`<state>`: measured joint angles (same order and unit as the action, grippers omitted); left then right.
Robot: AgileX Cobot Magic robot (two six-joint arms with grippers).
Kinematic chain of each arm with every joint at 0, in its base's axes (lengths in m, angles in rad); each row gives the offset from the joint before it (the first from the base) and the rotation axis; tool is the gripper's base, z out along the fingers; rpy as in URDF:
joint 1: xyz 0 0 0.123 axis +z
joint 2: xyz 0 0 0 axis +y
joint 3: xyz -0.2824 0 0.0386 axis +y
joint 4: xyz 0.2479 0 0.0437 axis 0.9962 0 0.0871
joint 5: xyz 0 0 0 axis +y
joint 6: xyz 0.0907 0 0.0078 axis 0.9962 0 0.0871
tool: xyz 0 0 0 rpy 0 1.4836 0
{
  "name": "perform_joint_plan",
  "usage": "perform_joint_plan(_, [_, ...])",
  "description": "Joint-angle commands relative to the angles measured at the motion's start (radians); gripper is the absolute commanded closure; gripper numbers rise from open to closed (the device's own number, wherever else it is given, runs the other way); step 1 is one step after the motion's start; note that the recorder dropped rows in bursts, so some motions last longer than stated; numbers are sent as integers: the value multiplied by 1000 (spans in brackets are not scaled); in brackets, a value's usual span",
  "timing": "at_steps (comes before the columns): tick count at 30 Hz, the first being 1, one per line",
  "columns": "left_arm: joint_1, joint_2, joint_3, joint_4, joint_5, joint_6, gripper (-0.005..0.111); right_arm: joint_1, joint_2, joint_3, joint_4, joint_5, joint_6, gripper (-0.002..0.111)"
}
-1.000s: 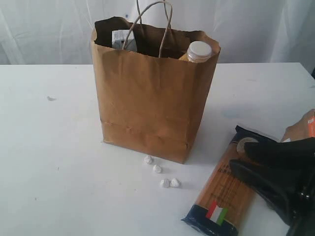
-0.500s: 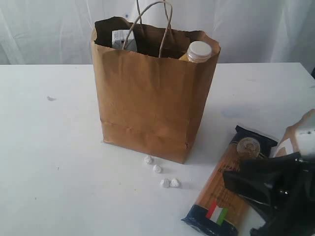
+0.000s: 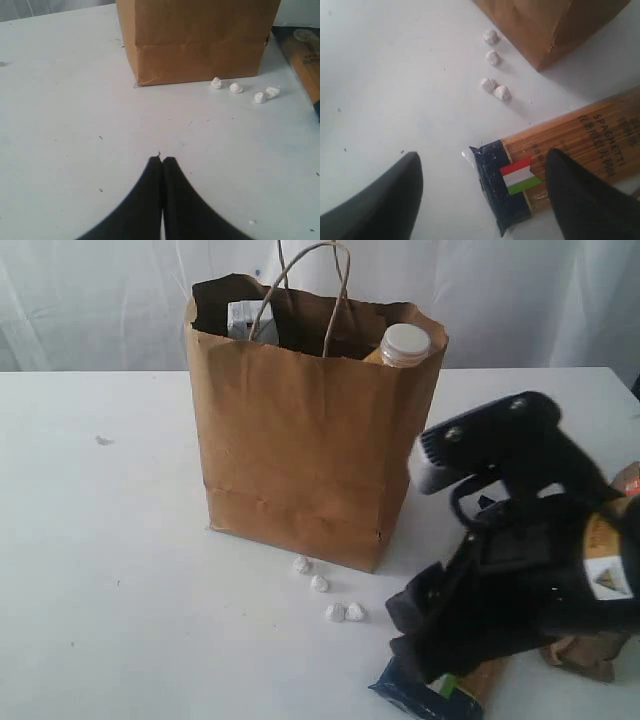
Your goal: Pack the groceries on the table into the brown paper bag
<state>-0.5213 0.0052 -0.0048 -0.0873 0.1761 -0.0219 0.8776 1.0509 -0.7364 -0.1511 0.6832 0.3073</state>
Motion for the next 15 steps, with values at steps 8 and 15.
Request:
perform_joint_plan(8, [1,-5,5,-8,-1,0,107,2,356,-70,-22,-68,-125,54])
perform_joint_plan(15, [1,-5,5,-8,-1,0,107,-49,485,-70,-48,-180,-121,66])
